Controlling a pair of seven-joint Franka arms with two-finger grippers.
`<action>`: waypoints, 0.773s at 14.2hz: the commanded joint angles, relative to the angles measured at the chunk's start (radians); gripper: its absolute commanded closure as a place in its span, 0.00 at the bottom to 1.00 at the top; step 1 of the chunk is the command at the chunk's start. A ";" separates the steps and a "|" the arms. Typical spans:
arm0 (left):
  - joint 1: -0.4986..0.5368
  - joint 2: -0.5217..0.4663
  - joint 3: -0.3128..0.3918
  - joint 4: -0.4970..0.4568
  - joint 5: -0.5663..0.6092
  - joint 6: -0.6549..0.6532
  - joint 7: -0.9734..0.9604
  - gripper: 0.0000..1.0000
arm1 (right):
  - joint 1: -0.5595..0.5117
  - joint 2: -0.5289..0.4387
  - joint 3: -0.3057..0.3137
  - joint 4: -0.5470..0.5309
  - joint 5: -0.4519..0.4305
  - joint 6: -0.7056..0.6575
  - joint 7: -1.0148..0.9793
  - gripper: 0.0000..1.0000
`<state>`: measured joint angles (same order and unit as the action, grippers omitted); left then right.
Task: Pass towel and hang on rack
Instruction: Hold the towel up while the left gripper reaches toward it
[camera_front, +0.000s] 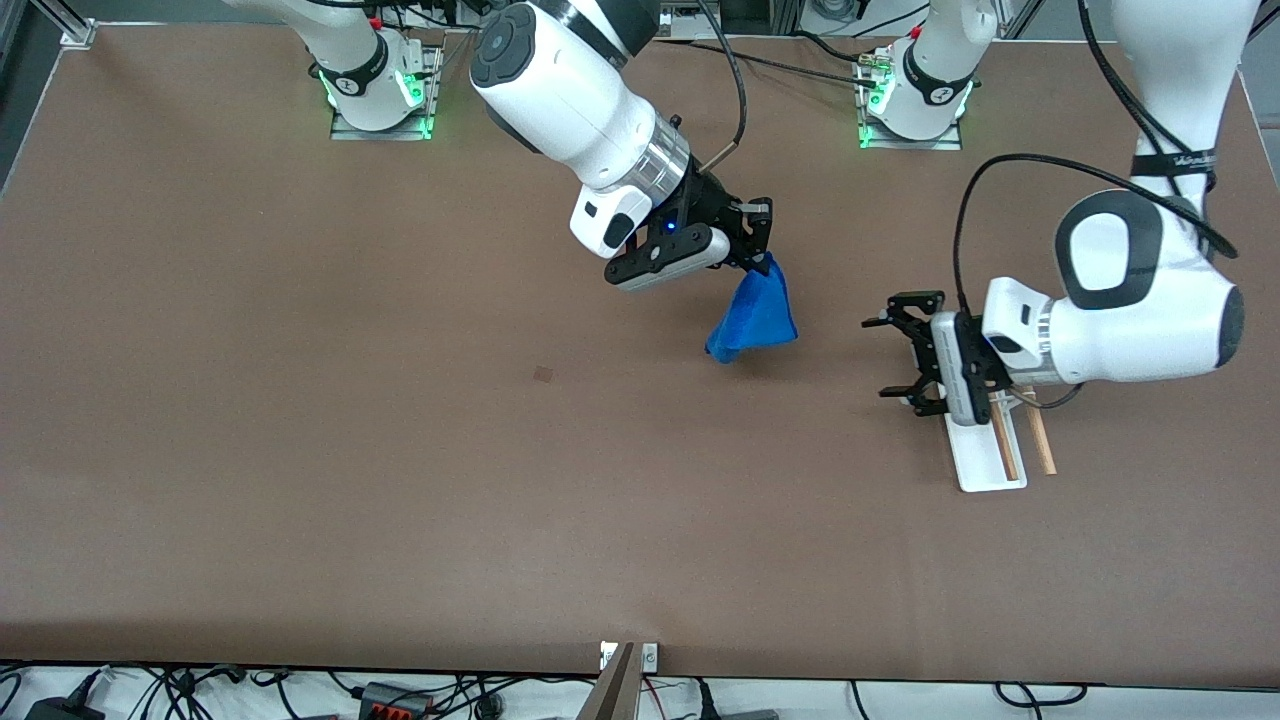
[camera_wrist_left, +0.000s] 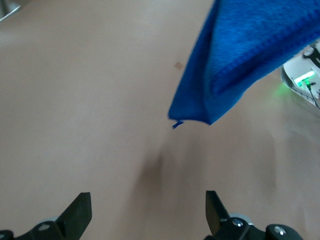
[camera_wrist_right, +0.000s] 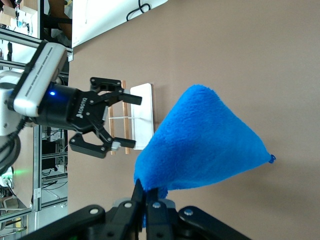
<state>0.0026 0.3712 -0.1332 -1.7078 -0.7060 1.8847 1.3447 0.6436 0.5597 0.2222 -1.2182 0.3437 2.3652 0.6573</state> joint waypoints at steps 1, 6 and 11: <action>0.013 0.006 -0.060 -0.025 -0.047 0.065 0.166 0.00 | 0.007 0.008 -0.003 0.023 0.008 0.000 0.012 1.00; -0.010 0.122 -0.091 -0.056 -0.294 0.154 0.563 0.00 | 0.007 0.008 -0.003 0.022 0.004 0.000 0.010 1.00; -0.039 0.163 -0.091 -0.079 -0.417 0.151 0.711 0.00 | 0.007 0.008 -0.003 0.019 0.003 -0.001 0.010 1.00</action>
<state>-0.0271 0.5384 -0.2196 -1.7766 -1.0614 2.0272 1.9889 0.6437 0.5597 0.2220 -1.2177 0.3437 2.3653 0.6573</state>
